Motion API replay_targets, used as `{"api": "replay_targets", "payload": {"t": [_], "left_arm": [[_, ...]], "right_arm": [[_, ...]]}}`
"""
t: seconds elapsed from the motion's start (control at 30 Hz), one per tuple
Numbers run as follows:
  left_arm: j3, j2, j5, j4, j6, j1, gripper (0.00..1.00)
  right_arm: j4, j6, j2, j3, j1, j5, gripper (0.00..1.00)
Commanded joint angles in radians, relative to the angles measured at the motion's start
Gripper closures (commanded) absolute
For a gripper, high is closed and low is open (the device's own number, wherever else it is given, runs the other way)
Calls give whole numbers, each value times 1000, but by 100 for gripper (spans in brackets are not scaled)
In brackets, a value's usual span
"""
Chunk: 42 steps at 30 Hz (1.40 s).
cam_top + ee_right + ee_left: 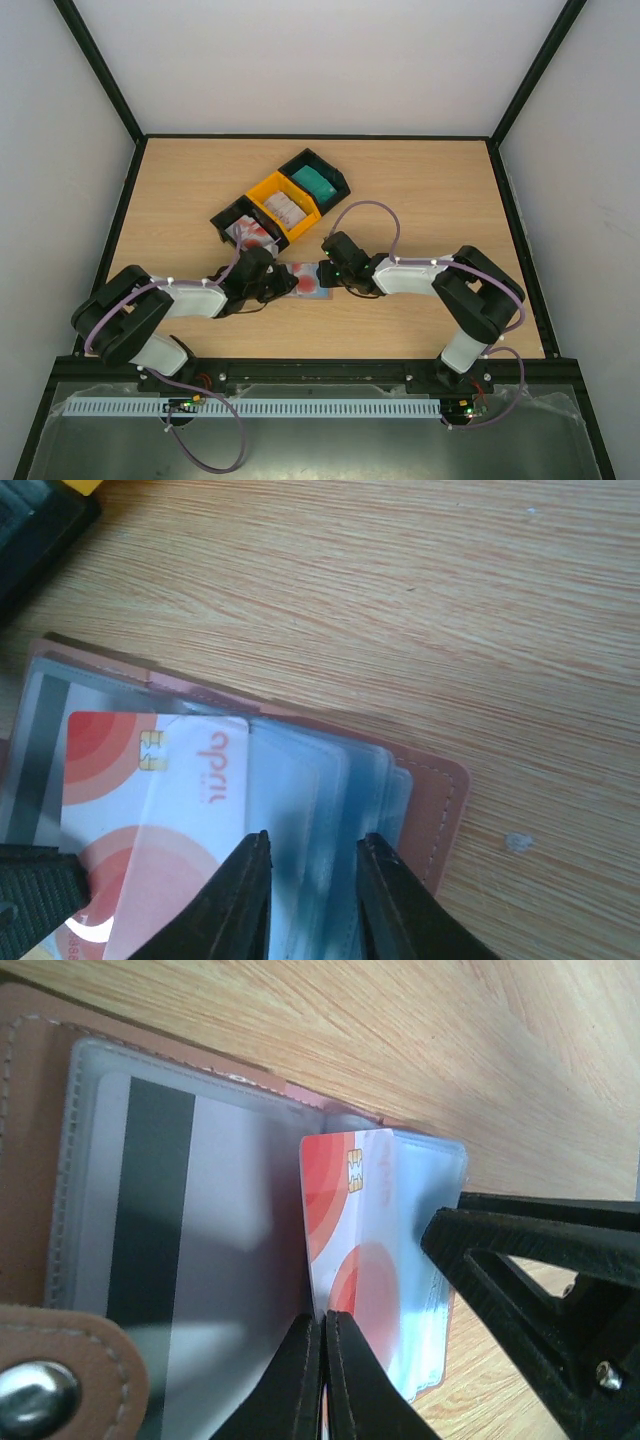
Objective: Put the credit cards into the card holder
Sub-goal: Insert the credit card into the card holder.
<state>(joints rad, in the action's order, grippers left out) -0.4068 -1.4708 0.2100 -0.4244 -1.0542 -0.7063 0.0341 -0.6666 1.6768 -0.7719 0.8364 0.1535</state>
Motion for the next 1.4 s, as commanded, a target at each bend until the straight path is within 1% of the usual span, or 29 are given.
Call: {"api": "replay_targets", "payload": {"t": [0.0,0.2,0.4,0.6,0.87,0.97,1.17,1.37], "left_arm": [[-5,12,46,116,84,9,98],[0,7,89,138,108,27,98],[-10,-2,104,151,126,28,98],[2,-6,83,171,103,28,98],[-16,-23,115,162,142,28,98],[-33,-38,132,164,171,27,98],[-66,-75,156,161,213,27,98],[-81,-104,164,128,199,25,98]], "right_arm": [[-129,-14,78,30,1,-40,78],[-142,-17,83,23,1,-58,84],[-148,-16,86,19,1,-73,88],[-168,-17,105,5,1,-90,95],[-165,-18,105,4,1,-95,97],[-157,-16,95,5,1,-91,94],[-141,-17,77,3,1,-79,82],[-111,-30,45,18,1,-58,70]]}}
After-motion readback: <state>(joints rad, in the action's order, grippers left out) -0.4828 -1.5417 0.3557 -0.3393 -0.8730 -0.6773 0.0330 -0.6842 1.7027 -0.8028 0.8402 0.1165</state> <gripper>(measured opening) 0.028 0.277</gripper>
